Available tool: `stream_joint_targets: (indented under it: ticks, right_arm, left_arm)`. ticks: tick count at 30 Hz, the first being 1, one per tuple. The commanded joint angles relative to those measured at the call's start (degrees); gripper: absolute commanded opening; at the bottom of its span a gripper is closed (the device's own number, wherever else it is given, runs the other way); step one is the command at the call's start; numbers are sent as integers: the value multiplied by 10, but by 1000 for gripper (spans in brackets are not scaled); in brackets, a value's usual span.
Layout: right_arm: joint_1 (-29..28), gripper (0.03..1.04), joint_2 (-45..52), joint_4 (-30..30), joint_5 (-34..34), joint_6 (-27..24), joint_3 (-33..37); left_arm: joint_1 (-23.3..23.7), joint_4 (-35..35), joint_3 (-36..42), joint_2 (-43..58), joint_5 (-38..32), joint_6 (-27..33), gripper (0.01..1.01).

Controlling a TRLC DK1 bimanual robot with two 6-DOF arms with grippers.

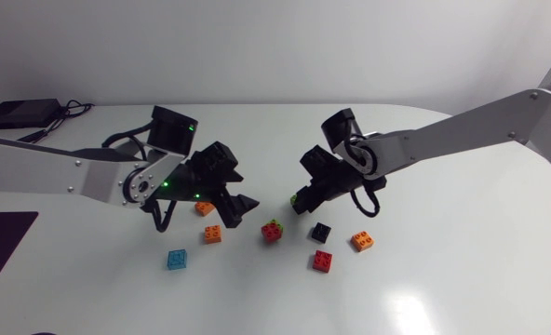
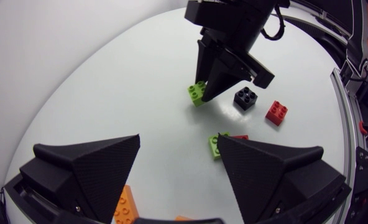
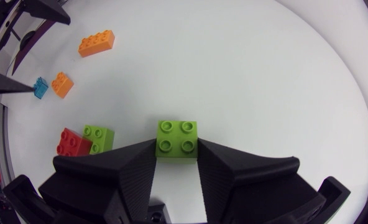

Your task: Separate the duplo bricks

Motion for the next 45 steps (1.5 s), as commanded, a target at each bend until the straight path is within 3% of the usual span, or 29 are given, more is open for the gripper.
stream_joint_targets:
  ticks: [1,15,16,21,24,45]
  right_arm:
    - [7,315,25,6,6,-14,19]
    - [24,333,36,14,12,-24,22]
    - [24,364,37,14,12,-25,23]
    - [25,830,42,11,12,-29,22]
    - [25,923,41,10,11,-29,17]
    - [4,926,-109,2,-25,-31,-66]
  left_arm:
    - [-13,-5,12,25,6,-14,862]
    - [-49,-7,3,33,6,-26,862]
    - [-52,-7,3,35,6,-26,862]
    - [-61,-14,0,38,6,-26,862]
    - [-64,-26,-1,38,5,-24,862]
    - [-106,-45,-17,55,-31,72,859]
